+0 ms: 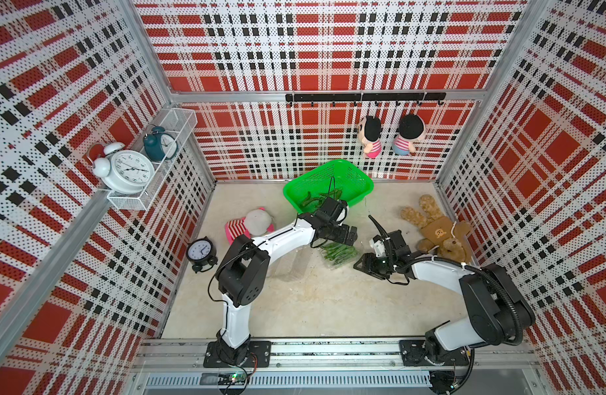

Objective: Take small green peppers out of containers
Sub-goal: Open the packing box at the center of the board.

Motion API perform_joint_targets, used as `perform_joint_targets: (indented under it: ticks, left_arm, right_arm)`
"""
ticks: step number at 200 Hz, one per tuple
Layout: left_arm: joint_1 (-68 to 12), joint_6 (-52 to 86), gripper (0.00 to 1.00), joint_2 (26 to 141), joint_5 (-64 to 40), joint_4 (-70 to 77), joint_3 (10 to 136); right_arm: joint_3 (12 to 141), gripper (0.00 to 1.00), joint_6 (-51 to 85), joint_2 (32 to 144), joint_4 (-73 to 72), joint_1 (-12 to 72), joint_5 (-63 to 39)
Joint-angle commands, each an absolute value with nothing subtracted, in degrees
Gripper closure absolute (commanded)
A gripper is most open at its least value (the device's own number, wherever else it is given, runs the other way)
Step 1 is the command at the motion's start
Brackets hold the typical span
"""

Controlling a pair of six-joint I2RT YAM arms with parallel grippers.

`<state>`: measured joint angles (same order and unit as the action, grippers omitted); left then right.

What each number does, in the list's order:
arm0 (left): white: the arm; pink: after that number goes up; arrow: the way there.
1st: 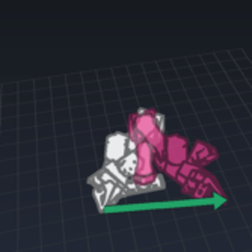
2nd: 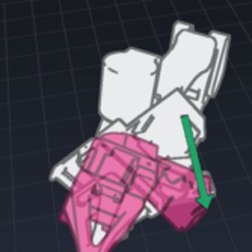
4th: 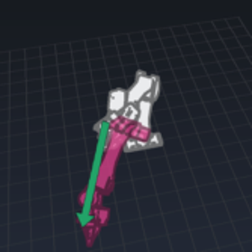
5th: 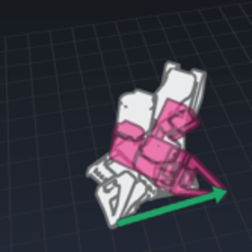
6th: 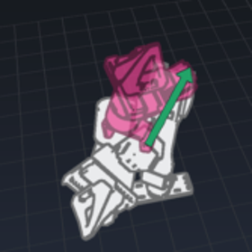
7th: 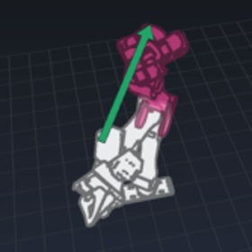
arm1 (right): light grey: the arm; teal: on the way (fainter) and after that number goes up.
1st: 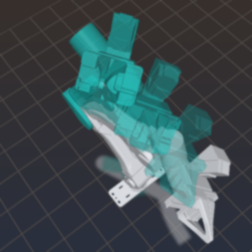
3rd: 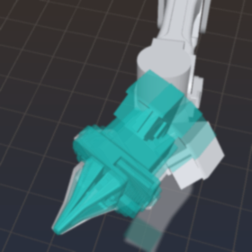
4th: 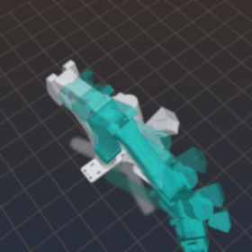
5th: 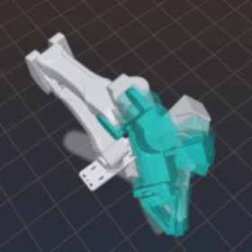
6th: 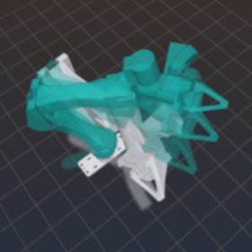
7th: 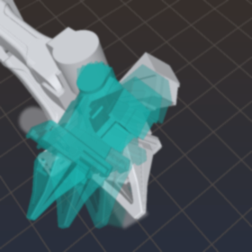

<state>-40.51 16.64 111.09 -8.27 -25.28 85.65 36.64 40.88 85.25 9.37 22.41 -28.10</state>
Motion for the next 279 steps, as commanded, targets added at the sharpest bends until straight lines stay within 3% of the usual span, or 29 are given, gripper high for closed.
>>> perform_joint_targets:
  ticks: [1, 131, 279]
  left_arm:
    - [-39.8, 14.9, 0.02, 110.4, -4.5, -25.3, 87.5]
    - [-38.9, 18.7, 0.02, 111.9, -15.7, -20.3, 82.8]
    - [-40.1, 23.6, 0.0, 107.0, -15.9, -16.4, 75.0]
  right_arm:
    - [34.7, 0.39, 40.5, 82.5, 9.2, 22.1, -30.2]
    - [35.1, 0.39, 49.6, 88.2, -7.5, 22.1, -32.9]
    - [34.2, 0.43, 53.7, 91.4, -16.2, 22.1, -31.5]
